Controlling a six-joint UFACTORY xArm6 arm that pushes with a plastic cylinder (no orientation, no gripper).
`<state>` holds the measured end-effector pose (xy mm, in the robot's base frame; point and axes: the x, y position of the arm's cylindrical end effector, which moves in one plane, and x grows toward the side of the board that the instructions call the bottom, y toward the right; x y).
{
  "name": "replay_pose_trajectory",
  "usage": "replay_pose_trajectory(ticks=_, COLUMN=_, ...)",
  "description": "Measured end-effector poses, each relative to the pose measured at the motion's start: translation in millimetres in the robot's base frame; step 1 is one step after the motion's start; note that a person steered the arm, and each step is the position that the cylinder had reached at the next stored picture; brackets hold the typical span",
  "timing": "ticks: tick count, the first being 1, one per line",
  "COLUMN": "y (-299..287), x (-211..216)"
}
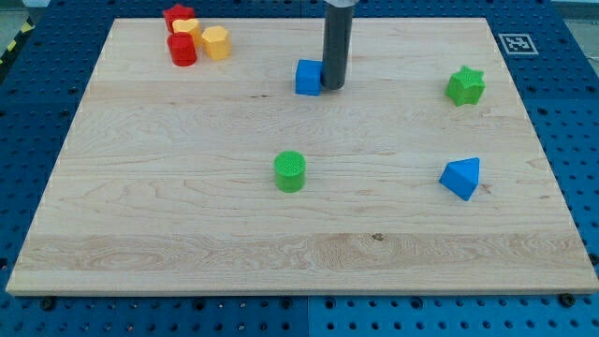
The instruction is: Move the green star a bit left
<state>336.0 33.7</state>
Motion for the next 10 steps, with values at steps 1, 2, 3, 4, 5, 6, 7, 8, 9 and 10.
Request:
replay_pose_trajectory(ticks=1, y=-11.4, x=-8.8)
replay_pose_trajectory(ticks=2, y=-11.8, x=-19.3)
replay_pose_trajectory(ticks=3, y=-11.5, x=-20.6)
replay_pose_trajectory(ticks=4, y=12.0, x=-42.9)
replay_pose_trajectory(ticks=5, y=58.0, x=-65.8)
replay_pose_trajectory(ticks=6, y=131.4, x=-66.2)
replay_pose_trajectory(ticks=7, y=205.3, x=-51.0)
replay_pose_trajectory(ticks=8, y=262.6, x=-6.3)
replay_pose_trajectory(ticks=9, y=272.6, x=11.0)
replay_pose_trajectory(ticks=10, y=265.7, x=10.9)
